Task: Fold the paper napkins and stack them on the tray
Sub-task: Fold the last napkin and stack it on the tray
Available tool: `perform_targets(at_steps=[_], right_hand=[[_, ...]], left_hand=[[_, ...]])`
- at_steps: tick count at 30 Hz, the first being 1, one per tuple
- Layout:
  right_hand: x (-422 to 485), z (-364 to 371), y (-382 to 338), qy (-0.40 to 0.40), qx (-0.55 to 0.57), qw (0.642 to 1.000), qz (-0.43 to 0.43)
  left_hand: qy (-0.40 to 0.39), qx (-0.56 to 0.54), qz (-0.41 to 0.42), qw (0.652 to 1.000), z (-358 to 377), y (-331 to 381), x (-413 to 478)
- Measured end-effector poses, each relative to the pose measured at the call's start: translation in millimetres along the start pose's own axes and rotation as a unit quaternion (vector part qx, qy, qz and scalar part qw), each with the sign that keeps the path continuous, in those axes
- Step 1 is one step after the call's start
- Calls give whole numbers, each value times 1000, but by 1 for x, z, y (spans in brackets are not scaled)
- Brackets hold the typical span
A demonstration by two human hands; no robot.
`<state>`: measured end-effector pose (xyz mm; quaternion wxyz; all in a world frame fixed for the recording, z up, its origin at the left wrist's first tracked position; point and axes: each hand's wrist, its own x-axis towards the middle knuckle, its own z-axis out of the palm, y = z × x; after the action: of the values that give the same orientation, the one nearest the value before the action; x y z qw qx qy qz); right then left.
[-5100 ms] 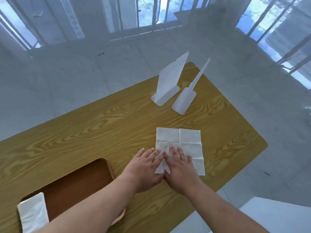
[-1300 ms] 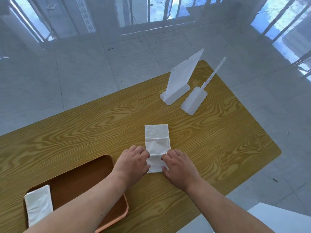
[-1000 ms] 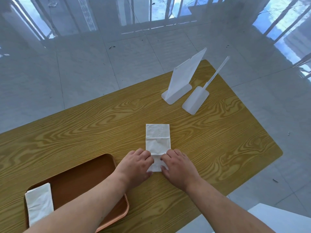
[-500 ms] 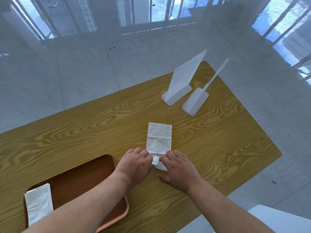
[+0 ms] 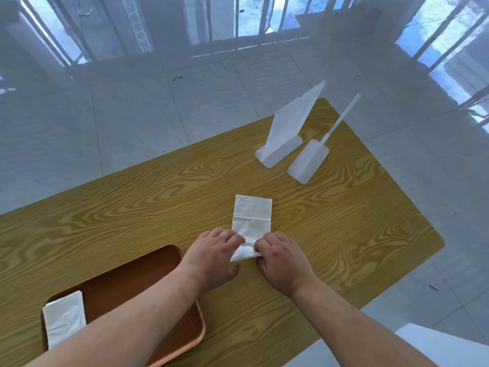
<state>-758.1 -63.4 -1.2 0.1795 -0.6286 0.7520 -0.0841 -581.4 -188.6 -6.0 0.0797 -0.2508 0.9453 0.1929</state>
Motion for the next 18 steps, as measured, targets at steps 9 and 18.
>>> perform_targets(at_steps=[9,18], right_hand=[[5,-4,6,9,36,999,19],[23,-6,15,11,160,976,146]], left_hand=[[14,-32,-49,998,-9,-3,16],[48,-167,-183,968,-13,-3,27]])
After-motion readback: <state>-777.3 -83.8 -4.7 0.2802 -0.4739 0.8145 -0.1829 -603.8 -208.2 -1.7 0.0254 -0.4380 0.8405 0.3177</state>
